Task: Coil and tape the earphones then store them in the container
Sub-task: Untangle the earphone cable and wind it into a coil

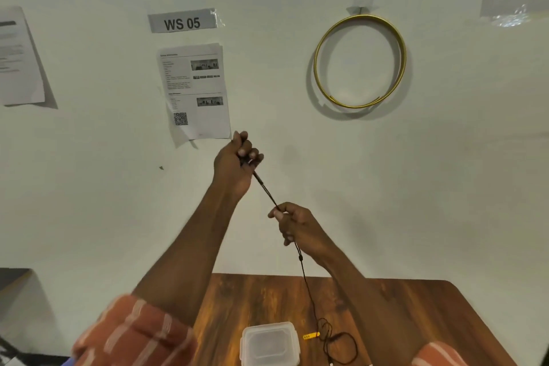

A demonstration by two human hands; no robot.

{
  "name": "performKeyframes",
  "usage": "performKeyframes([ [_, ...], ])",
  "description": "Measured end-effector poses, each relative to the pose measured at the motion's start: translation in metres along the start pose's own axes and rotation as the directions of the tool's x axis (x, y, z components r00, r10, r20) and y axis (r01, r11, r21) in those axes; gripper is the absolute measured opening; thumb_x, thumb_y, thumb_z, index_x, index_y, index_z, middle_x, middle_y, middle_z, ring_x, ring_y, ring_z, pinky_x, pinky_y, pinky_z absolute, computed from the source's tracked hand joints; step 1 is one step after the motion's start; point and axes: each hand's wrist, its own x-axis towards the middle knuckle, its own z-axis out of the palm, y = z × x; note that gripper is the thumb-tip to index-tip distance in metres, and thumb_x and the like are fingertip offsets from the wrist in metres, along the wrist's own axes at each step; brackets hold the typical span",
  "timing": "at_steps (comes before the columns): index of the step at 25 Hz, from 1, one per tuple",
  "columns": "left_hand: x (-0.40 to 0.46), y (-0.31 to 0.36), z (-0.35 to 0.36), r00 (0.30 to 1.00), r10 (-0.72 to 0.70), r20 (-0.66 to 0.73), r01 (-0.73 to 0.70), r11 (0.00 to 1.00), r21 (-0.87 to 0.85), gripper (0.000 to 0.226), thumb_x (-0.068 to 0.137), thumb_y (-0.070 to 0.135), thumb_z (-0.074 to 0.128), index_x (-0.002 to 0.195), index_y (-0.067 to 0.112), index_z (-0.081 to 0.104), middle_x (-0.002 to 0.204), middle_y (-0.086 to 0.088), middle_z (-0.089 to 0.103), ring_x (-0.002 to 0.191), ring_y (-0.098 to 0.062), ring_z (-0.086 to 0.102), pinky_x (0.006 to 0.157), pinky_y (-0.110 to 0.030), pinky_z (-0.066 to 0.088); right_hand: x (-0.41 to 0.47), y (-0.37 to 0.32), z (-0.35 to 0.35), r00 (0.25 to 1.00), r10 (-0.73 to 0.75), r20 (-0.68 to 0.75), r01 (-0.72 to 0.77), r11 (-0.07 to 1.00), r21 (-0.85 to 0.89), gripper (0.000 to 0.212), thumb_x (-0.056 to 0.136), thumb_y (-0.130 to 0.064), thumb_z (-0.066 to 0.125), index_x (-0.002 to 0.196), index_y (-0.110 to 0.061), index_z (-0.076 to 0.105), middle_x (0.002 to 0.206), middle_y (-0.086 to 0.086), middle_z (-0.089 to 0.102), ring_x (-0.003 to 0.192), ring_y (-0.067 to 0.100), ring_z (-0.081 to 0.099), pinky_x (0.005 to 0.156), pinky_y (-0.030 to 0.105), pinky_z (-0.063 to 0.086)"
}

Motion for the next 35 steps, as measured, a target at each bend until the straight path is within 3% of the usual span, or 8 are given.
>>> performKeyframes([
  [3, 0.019, 0.004, -0.011, 0.96, 0.28, 0.026, -0.212, 0.662, 0.719, 0.025, 0.104, 0.021, 0.04, 0.104, 0.011, 0.064, 0.057, 0.001, 0.052, 0.054, -0.001, 0.058, 0.062, -0.023, 0.045, -0.008, -0.029, -0.009, 0.994, -0.087, 0.07, 0.094, 0.99, -0.107, 0.021, 0.102, -0.021, 0.05, 0.102, -0.012, 0.069, 0.057, -0.011, 0.041, 0.052, 0.006, 0.037, 0.051, 0.021, 0.037],
  [5, 0.015, -0.006, -0.019, 0.962, 0.171, 0.212, -0.265, 0.405, 0.875, 0.025, 0.102, 0.021, 0.043, 0.102, 0.012, 0.066, 0.056, 0.002, 0.056, 0.048, 0.0, 0.053, 0.06, -0.028, 0.041, -0.002, -0.057, -0.026, 0.987, -0.162, 0.019, 0.162, 0.97, -0.181, 0.022, 0.101, -0.015, 0.051, 0.097, -0.006, 0.07, 0.053, -0.015, 0.049, 0.05, 0.0, 0.04, 0.052, 0.013, 0.034],
  [13, -0.063, -0.027, 0.015, 0.888, -0.273, 0.369, 0.029, 0.835, 0.549, 0.066, 0.099, 0.056, 0.025, 0.083, 0.007, 0.066, 0.059, -0.002, 0.035, 0.049, -0.012, 0.022, 0.046, -0.026, 0.016, 0.035, -0.118, -0.049, 0.963, -0.266, -0.033, 0.248, 0.93, -0.273, 0.024, 0.1, -0.019, 0.055, 0.082, -0.007, 0.066, 0.053, -0.021, 0.056, 0.055, -0.003, 0.048, 0.051, 0.009, 0.036],
  [20, -0.022, 0.022, 0.028, 0.992, -0.014, 0.122, 0.022, 0.998, -0.064, 0.046, 0.104, 0.039, 0.033, 0.064, 0.018, 0.041, 0.046, 0.005, 0.039, 0.053, -0.014, 0.05, 0.054, -0.024, 0.042, 0.009, -0.033, -0.011, 0.998, -0.05, -0.049, 0.048, 0.998, -0.036, 0.02, 0.1, -0.026, 0.054, 0.096, -0.02, 0.073, 0.061, -0.005, 0.045, 0.052, 0.007, 0.036, 0.045, 0.021, 0.026],
  [22, 0.004, 0.043, 0.018, 0.99, 0.135, -0.028, -0.132, 0.988, 0.083, 0.044, 0.104, 0.038, 0.035, 0.067, 0.016, 0.045, 0.046, 0.004, 0.045, 0.057, -0.016, 0.065, 0.067, -0.028, 0.047, -0.017, -0.014, 0.001, 0.999, -0.017, 0.04, 0.02, 0.996, -0.084, 0.021, 0.101, -0.022, 0.052, 0.102, -0.016, 0.072, 0.059, -0.008, 0.044, 0.053, 0.007, 0.037, 0.047, 0.019, 0.029],
  [25, 0.026, 0.045, -0.012, 0.949, 0.302, 0.088, -0.261, 0.601, 0.755, 0.043, 0.103, 0.038, 0.041, 0.07, 0.014, 0.055, 0.053, -0.003, 0.06, 0.068, -0.021, 0.073, 0.072, -0.031, 0.05, -0.037, -0.028, -0.004, 0.992, -0.111, 0.057, 0.12, 0.977, -0.177, 0.023, 0.102, -0.014, 0.05, 0.1, -0.009, 0.072, 0.053, -0.016, 0.046, 0.052, 0.0, 0.039, 0.053, 0.011, 0.032],
  [28, 0.007, 0.018, -0.027, 0.973, -0.028, 0.23, -0.204, 0.368, 0.907, 0.043, 0.102, 0.037, 0.042, 0.079, 0.01, 0.066, 0.054, -0.008, 0.065, 0.057, -0.031, 0.063, 0.064, -0.029, 0.048, -0.028, -0.079, -0.03, 0.97, -0.23, -0.077, 0.214, 0.961, -0.176, 0.024, 0.101, -0.009, 0.05, 0.09, -0.011, 0.071, 0.052, -0.015, 0.047, 0.048, 0.0, 0.038, 0.05, 0.009, 0.03],
  [35, -0.071, -0.028, 0.005, 0.785, -0.316, 0.532, 0.219, 0.946, 0.239, 0.057, 0.102, 0.042, 0.028, 0.099, 0.001, 0.068, 0.041, 0.006, 0.032, 0.038, -0.007, 0.029, 0.046, -0.024, 0.034, 0.039, -0.114, -0.065, 0.929, -0.278, -0.242, 0.265, 0.96, -0.086, 0.028, 0.103, -0.019, 0.047, 0.082, -0.015, 0.066, 0.056, -0.005, 0.035, 0.045, 0.005, 0.027, 0.043, 0.017, 0.024],
])
